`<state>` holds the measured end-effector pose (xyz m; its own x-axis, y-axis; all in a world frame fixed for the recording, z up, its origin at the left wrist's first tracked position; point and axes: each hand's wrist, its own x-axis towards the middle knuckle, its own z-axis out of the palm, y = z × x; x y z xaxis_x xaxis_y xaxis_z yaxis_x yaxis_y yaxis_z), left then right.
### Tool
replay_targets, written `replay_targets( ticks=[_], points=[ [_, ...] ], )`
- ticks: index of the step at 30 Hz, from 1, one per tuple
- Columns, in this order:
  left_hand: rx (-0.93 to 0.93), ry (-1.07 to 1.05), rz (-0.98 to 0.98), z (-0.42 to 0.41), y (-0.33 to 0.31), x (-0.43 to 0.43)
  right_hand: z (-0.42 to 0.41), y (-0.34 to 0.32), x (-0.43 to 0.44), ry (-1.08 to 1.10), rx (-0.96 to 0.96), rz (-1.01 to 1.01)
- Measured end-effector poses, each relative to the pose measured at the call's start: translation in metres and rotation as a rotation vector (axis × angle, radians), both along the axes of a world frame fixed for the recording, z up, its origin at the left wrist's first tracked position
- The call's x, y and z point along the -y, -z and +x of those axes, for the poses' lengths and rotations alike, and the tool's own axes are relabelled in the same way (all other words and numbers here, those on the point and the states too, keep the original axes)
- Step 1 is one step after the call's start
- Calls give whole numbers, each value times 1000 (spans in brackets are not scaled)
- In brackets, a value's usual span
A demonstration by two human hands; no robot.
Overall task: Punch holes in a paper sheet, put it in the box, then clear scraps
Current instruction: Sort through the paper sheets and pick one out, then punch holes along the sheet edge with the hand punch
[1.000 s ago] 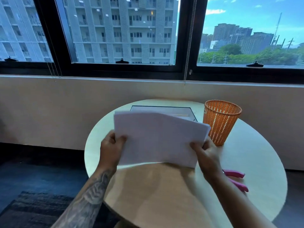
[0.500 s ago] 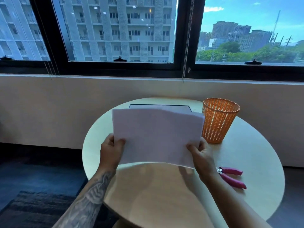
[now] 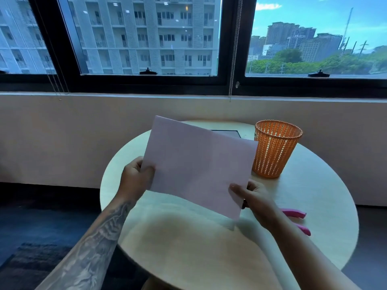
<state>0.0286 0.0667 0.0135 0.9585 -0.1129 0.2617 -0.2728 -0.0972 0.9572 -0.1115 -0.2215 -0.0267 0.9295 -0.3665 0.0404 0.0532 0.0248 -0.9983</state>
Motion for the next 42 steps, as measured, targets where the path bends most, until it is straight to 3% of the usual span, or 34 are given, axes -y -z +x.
replay_targets(
  ticks=[3, 6, 9, 14, 18, 24, 31, 42],
  points=[
    [23, -139, -25, 4, 10, 8, 2, 1, -6, 41, 55, 83],
    [-158, -267, -191, -4, 33, 25, 6, 1, -12, 80, 93, 117],
    [-337, -240, -391, -24, 50, 48, 13, 2, -17, 112, 104, 153],
    [-462, -25, -621, -46, 64, 86, 22, 4, -27, 123, 141, 320],
    [-537, 99, -505, -50, 62, 95, 22, 16, -42, 135, 73, 388],
    [-371, 151, -352, -54, 61, 100, 19, 21, -58, 114, 6, 474],
    [-286, 160, -316, -50, 67, 99, 16, 17, -53, 52, -19, 526],
    [-301, 243, -296, -52, 69, 97, 18, 11, -48, 38, -160, 318]
  ],
)
